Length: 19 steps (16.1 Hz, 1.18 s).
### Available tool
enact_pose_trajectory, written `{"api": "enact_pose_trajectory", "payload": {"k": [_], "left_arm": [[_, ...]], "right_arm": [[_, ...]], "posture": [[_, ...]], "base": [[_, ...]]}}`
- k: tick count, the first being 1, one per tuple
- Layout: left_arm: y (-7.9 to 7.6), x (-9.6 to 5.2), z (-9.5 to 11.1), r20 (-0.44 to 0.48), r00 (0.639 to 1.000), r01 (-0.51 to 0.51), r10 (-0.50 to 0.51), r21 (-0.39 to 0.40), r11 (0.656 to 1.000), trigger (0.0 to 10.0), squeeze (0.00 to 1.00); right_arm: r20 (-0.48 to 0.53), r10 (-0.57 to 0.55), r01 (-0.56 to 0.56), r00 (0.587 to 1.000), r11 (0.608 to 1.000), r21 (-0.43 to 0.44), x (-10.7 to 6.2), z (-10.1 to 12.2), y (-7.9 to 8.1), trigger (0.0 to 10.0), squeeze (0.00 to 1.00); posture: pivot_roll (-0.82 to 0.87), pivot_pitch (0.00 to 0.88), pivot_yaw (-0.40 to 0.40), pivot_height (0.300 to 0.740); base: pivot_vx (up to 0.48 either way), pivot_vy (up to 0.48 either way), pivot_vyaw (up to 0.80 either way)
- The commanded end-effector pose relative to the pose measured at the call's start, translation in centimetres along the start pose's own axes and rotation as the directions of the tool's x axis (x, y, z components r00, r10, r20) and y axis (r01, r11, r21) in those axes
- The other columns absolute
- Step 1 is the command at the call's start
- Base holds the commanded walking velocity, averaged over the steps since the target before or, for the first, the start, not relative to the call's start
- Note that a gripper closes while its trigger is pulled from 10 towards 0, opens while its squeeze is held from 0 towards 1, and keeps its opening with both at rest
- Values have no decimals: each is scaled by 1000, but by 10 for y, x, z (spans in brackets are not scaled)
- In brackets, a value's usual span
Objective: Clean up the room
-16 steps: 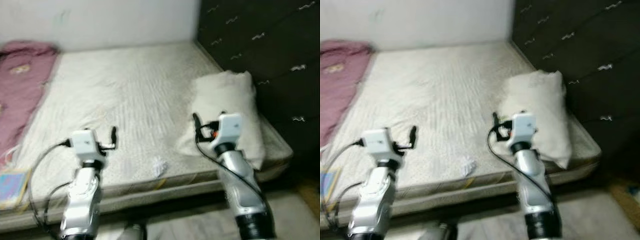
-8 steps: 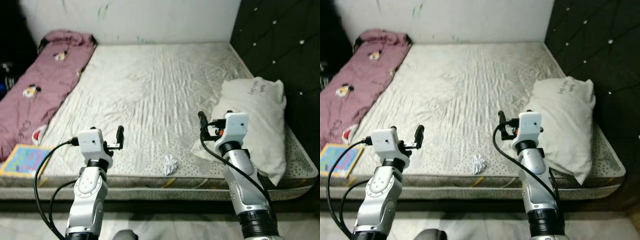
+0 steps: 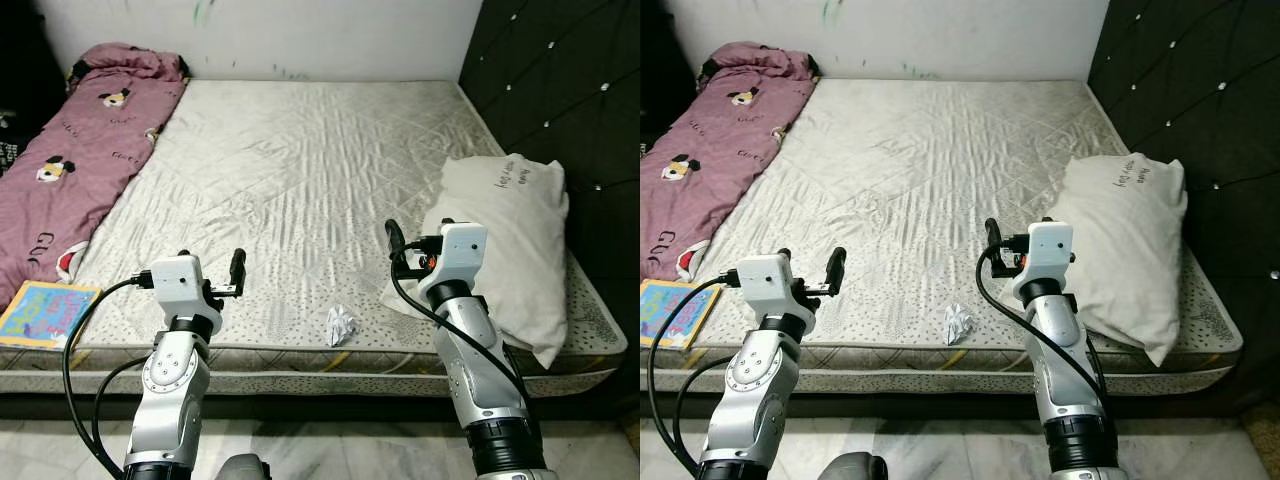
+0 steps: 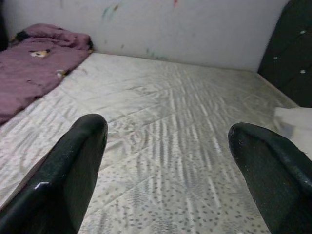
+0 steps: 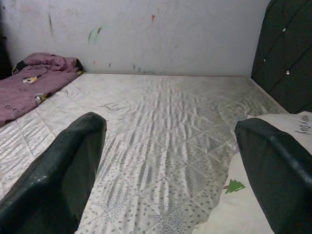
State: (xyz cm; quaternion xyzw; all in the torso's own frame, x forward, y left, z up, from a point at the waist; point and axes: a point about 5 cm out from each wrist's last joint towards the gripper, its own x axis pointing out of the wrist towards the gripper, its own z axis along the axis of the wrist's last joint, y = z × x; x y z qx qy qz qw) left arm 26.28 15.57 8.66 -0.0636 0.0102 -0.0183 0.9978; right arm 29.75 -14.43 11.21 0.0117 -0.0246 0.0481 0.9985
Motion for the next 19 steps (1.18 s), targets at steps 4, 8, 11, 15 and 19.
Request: {"api": "enact_pose_trajectory", "payload": {"k": [4,8,11,15,19], "left_arm": [[1,0,3,11,1000,4,-4,2,1000,10000,0],[1,1,3,12,1000,8,-8,1,1000,10000,0],[1,0,3,8,1000,6,-6,3,1000,10000,0],[1,0,1,-3,1000,12,-12,-6,1000,10000,0],[1,0,0,-14,1000,-5,5,-9,1000,10000,0]], "right_arm": [[1,-4,4,1000,1000,-2,2,1,-2,10000,0],[1,-5,5,1000,1000,-7,2,1,-2,10000,0],[1,-7,7,1000,1000,-10,2,1,-3,10000,0],[-3,-12,12,1000,1000,-10,0,0,-3,10000,0],[-8,-13,13,1000,1000,-9,0,-2,-3,10000,0]], "posture": [[45,0,-8,740],[44,0,-9,740],[44,0,-9,740],[45,0,-6,740],[46,0,-7,740]], "base": [[271,0,0],[278,0,0],[261,0,0],[0,0,0],[0,0,0]]}}
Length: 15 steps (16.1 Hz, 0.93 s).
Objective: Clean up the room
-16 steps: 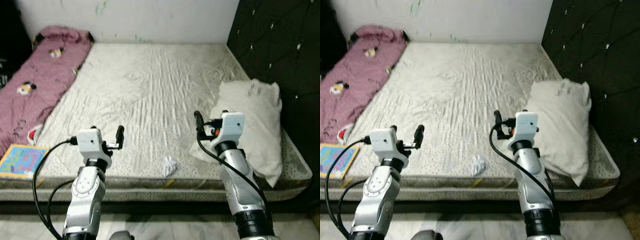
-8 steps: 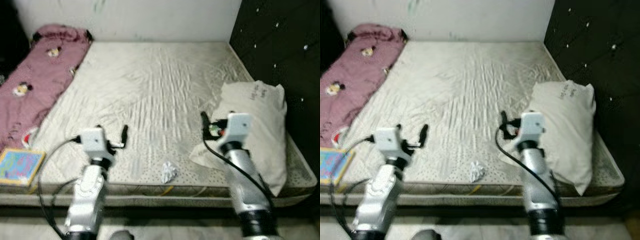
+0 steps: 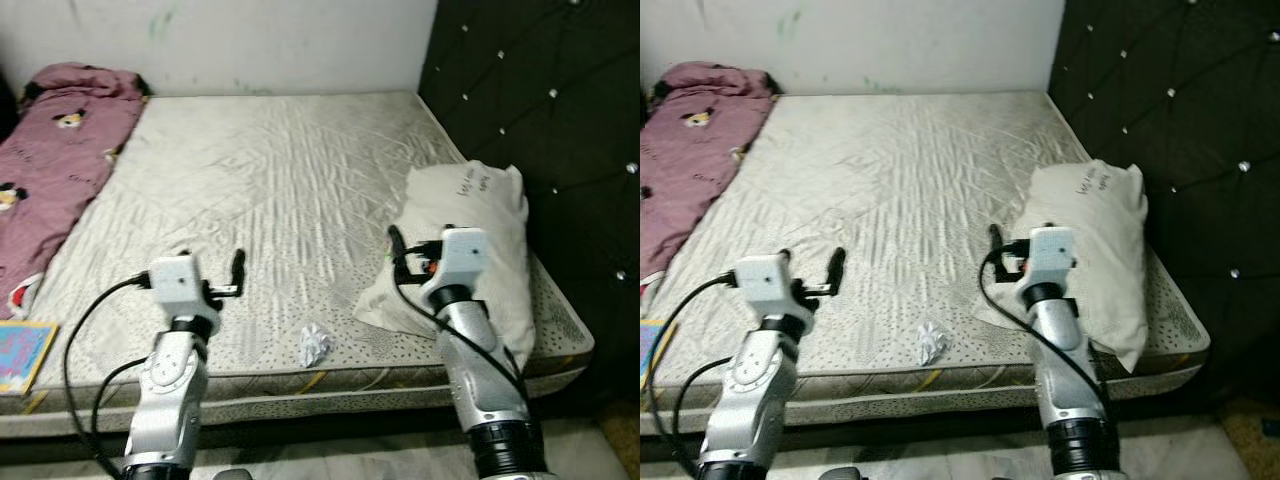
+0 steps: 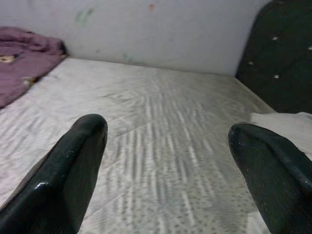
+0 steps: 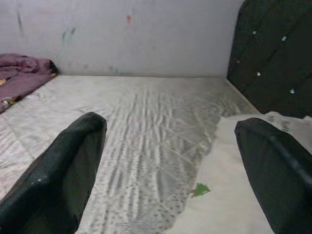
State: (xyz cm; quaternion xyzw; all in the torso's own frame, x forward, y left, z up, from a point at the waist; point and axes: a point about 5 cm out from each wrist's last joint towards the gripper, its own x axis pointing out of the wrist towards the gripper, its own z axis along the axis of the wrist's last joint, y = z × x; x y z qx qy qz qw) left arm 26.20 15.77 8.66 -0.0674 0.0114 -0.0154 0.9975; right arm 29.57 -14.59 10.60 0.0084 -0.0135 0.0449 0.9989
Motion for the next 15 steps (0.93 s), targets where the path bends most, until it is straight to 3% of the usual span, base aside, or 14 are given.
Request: {"api": "enact_pose_trajectory", "payload": {"k": [1,15], "left_arm": [[0,0,-1,-14,1000,-1,1,-6,1000,10000,0],[-1,1,0,-7,1000,-10,10,-4,1000,10000,0]], "right_arm": [[13,-6,6,1000,1000,-2,2,4,-2,10000,0],[5,4,-4,1000,1000,-9,4,3,-1,10000,0]], "posture": [[46,0,-7,740],[47,0,-16,740]], "base": [[0,0,0],[0,430,0]]}}
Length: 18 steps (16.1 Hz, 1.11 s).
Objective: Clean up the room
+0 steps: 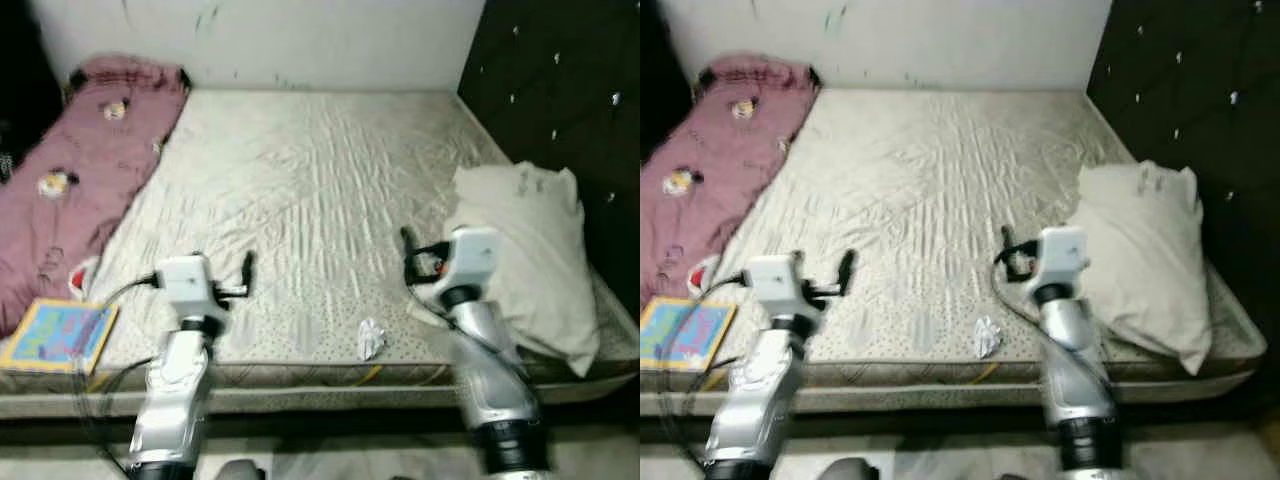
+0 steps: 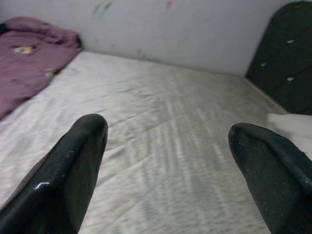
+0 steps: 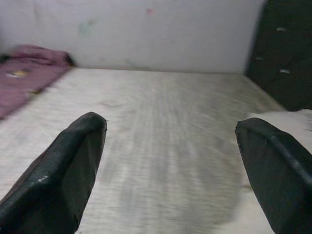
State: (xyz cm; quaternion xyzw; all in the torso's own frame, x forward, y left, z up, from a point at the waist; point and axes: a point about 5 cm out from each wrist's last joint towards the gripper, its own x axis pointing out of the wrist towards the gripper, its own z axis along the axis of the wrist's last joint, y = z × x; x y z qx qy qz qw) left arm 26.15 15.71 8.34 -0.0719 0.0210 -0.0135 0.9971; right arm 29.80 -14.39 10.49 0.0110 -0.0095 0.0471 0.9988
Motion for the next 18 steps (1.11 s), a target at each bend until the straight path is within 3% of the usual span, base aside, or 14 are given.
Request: {"api": "enact_pose_trajectory", "payload": {"k": [1,18], "left_arm": [[-1,2,4,18,1000,1,-1,3,1000,10000,0],[-4,2,4,20,1000,24,-24,-9,1000,10000,0]], "right_arm": [[12,0,0,1000,1000,-16,1,4,-3,10000,0],[7,-3,4,1000,1000,-11,1,3,-4,10000,0]], "posture": [[47,0,-15,740],[41,0,-14,740]], "base": [[0,0,0],[0,0,-26]]}}
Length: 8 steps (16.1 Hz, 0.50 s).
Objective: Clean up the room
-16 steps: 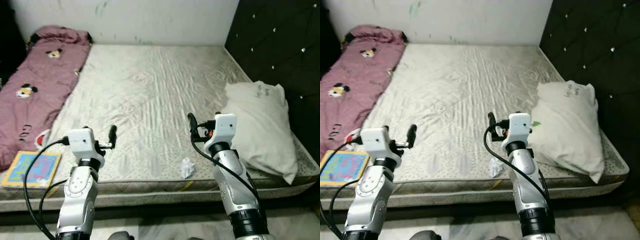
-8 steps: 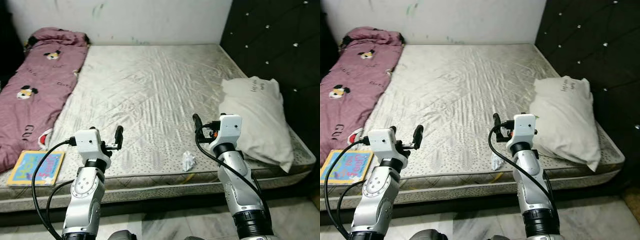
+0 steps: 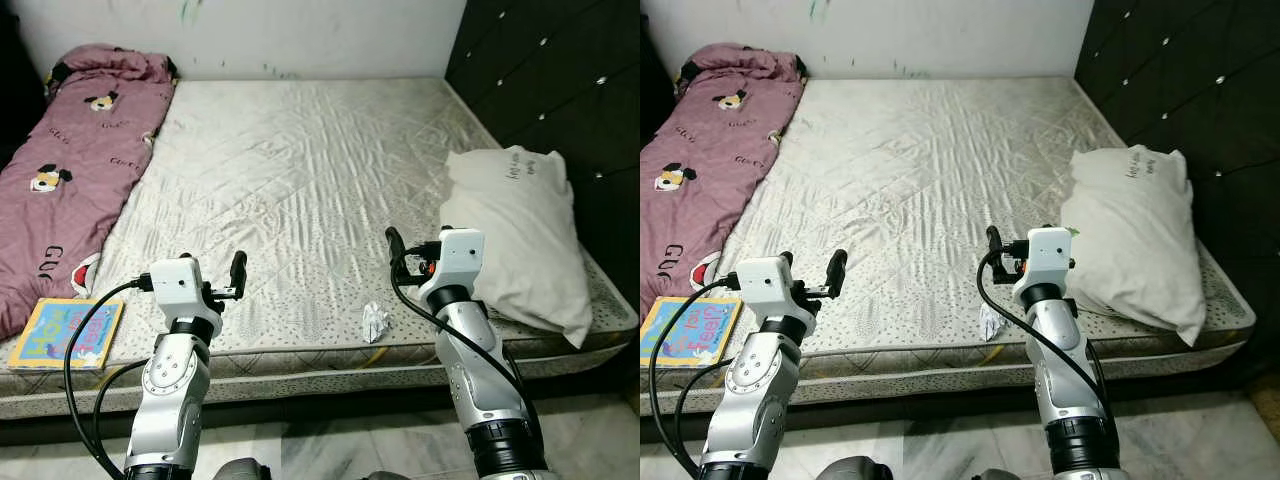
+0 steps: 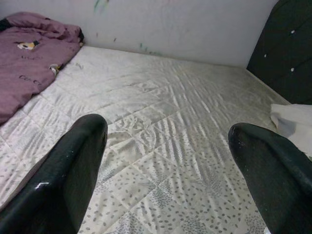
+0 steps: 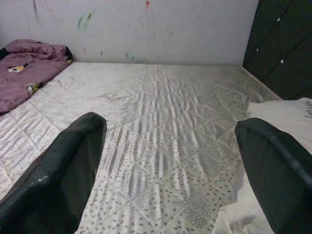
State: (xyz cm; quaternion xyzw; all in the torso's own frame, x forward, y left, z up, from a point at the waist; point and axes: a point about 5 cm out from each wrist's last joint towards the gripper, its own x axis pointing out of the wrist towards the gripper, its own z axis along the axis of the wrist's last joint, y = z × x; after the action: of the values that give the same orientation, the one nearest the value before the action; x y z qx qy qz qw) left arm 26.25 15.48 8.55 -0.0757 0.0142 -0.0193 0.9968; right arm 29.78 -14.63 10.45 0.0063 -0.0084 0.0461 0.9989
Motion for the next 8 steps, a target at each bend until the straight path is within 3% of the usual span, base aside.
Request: {"api": "enact_pose_trajectory", "payload": {"k": [1,3,7,8], "left_arm": [[-2,1,3,10,1000,19,-18,-2,1000,10000,0],[-2,1,3,11,1000,22,-22,-3,1000,10000,0],[-2,0,3,11,1000,25,-25,-5,1000,10000,0],[-2,0,2,11,1000,25,-25,-5,1000,10000,0]], "right_arm": [[9,-2,2,1000,1000,0,2,3,-1,10000,0],[10,-1,1,1000,1000,1,2,3,-1,10000,0],[8,1,-1,1000,1000,1,1,3,-1,10000,0],[7,3,-3,1000,1000,1,1,3,0,10000,0]], "posture": [[41,0,-14,740],[41,0,-14,740],[43,0,-14,740],[43,0,-14,740]], "base": [[0,0,-450],[0,0,-447],[0,0,0],[0,0,-556]]}}
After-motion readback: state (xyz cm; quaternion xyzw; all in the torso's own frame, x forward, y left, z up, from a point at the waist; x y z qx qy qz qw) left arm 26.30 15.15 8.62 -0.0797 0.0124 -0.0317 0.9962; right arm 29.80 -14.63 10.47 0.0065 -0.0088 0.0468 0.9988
